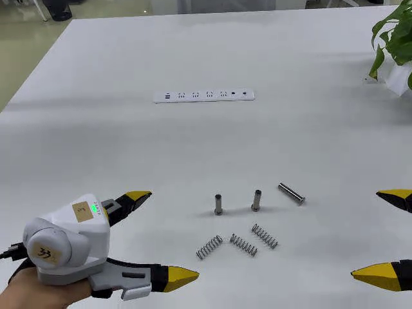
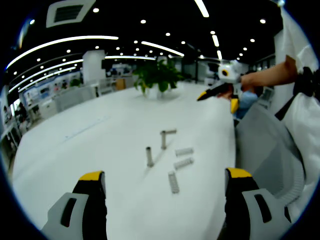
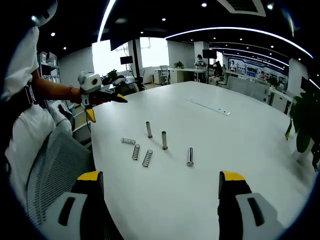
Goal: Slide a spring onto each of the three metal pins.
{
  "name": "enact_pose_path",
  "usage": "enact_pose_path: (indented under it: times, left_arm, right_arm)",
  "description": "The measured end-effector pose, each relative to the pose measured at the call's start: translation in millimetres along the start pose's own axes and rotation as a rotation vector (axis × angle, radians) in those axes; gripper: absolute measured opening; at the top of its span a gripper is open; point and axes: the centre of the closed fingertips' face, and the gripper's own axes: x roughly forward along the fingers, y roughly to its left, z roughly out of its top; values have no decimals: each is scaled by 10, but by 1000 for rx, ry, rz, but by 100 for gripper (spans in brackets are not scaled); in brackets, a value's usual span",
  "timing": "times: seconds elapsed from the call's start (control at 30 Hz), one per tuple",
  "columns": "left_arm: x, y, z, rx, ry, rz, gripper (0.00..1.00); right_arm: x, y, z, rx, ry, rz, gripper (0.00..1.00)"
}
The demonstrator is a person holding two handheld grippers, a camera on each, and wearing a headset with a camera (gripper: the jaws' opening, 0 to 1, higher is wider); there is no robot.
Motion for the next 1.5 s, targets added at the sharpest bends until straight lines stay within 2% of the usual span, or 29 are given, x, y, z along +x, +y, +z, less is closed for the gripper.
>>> enact_pose_path:
  times: [0.63, 0.9, 1.0, 1.27, 1.5]
  left_arm:
    - [50, 33, 63, -22, -33, 1, 100]
    - [82, 43, 56, -28, -33, -5, 100]
    - [93, 56, 65, -38, -39, -4, 100]
    - [139, 91, 71, -45, -43, -12, 100]
    - [168, 124, 91, -49, -50, -16, 100]
  right_arm:
    - [339, -210, 311, -50, 30, 38, 88]
    - [510, -314, 364, -68, 65, 47, 83]
    - [564, -370, 384, -74, 74, 41, 76]
    - [724, -492, 455, -70, 98, 29, 71]
    - [905, -607, 434, -61, 158, 14, 67]
